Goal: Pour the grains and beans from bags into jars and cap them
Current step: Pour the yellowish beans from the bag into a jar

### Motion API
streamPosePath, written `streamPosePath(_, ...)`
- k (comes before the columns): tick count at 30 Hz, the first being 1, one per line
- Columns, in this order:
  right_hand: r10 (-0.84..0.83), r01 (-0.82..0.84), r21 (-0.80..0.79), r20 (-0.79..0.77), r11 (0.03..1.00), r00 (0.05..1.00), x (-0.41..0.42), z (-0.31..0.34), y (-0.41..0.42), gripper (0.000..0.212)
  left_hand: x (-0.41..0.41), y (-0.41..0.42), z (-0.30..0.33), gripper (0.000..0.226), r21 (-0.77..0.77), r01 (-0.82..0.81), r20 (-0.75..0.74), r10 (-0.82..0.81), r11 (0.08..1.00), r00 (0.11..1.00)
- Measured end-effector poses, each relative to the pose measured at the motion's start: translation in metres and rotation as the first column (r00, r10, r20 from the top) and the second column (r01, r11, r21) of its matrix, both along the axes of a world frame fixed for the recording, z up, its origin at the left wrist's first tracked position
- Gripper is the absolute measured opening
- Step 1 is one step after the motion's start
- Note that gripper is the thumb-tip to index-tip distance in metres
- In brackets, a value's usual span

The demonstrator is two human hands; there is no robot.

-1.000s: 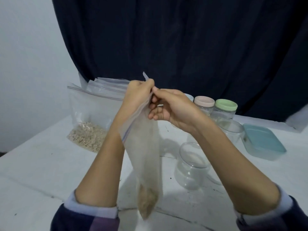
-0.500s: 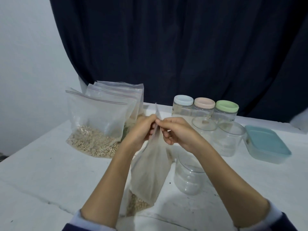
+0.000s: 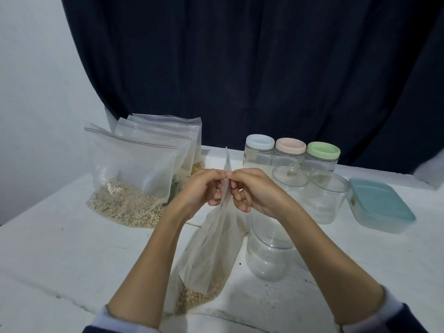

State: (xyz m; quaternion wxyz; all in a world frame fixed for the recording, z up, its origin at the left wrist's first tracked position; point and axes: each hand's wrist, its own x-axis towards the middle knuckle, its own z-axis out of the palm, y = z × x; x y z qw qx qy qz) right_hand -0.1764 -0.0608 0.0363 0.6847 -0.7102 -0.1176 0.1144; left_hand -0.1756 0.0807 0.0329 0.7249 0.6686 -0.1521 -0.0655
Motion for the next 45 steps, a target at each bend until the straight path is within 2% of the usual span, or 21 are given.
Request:
streamPosePath(2,0.015,-0.015,-0.033,0.018,0.999,1.000,0.001,0.001,-0.003,0.035,0.000,0.001,0.001,0.039,0.042,0.073,0.019,-0.074,0.996,0.997)
streamPosePath(5,0.076,-0.073,-0.070,0.044,0.995,0.996,0.001,-0.001,-0.004,0.036,0.001,0.003,0.001,0.042,0.042,0.091,0.011,-0.092,0.995,0.996)
streamPosePath(11,0.146,-0.143,0.076,-0.038,0.987,0.989,0.004,-0.006,-0.010,0.021,0.001,0.004,-0.004,0.029,0.008,0.121,0.007,-0.121,0.993,0.993)
streamPosePath(15,0.089,-0.085,0.074,-0.047,0.994,0.995,0.005,-0.007,-0.007,0.024,0.003,0.000,-0.005,0.037,0.066,-0.001,0.009,0.000,0.998,1.000)
streamPosePath(18,-0.001,0.001,-0.004,-0.015,1.000,1.000,0.005,-0.006,-0.004,0.025,0.001,-0.006,-0.004,0.039,0.226,-0.111,0.032,0.106,0.968,0.994)
streamPosePath(20,-0.026,0.026,-0.003,0.015,1.000,1.000,0.005,-0.002,-0.001,0.028,0.003,-0.007,0.000,0.041,0.295,-0.125,0.062,0.111,0.947,0.992)
streamPosePath(22,-0.026,0.024,0.046,0.046,0.999,0.999,0.008,0.007,0.003,0.031,0.006,-0.007,0.008,0.040,0.244,-0.113,0.105,0.089,0.963,0.990)
streamPosePath(24,-0.011,0.002,0.103,0.084,0.995,0.996,0.011,0.020,0.008,0.033,0.006,-0.006,0.025,0.035,0.177,-0.184,0.163,0.155,0.967,0.974)
streamPosePath(26,0.024,-0.042,0.157,0.119,0.987,0.993,0.012,0.033,0.014,0.032,0.004,-0.004,0.042,0.039,0.127,-0.255,0.229,0.222,0.959,0.948)
streamPosePath(29,0.068,-0.098,0.195,0.158,0.976,0.985,0.014,0.046,0.017,0.031,0.001,-0.001,0.055,0.041,0.055,-0.280,0.257,0.258,0.958,0.931)
streamPosePath(31,0.075,-0.094,0.119,0.156,0.988,0.985,0.015,0.046,0.012,0.028,0.002,0.001,0.051,0.040,0.077,-0.246,0.215,0.225,0.966,0.950)
streamPosePath(34,0.067,-0.033,-0.247,0.132,0.969,0.989,0.016,0.033,0.002,0.025,0.007,0.007,0.029,0.037,0.242,-0.196,0.142,0.166,0.950,0.976)
streamPosePath(36,0.052,-0.005,-0.383,0.113,0.924,0.992,0.014,0.024,0.000,0.024,0.011,0.011,0.013,0.033,0.309,-0.177,0.100,0.154,0.934,0.983)
streamPosePath(41,0.018,0.002,-0.254,0.078,0.967,0.997,0.011,0.019,0.006,0.026,0.012,0.014,0.005,0.031,0.201,-0.104,0.090,0.087,0.974,0.992)
streamPosePath(45,-0.010,0.031,-0.224,0.094,0.974,0.996,0.003,0.021,0.008,0.039,0.011,0.015,0.003,0.030,0.199,-0.121,0.094,0.104,0.973,0.990)
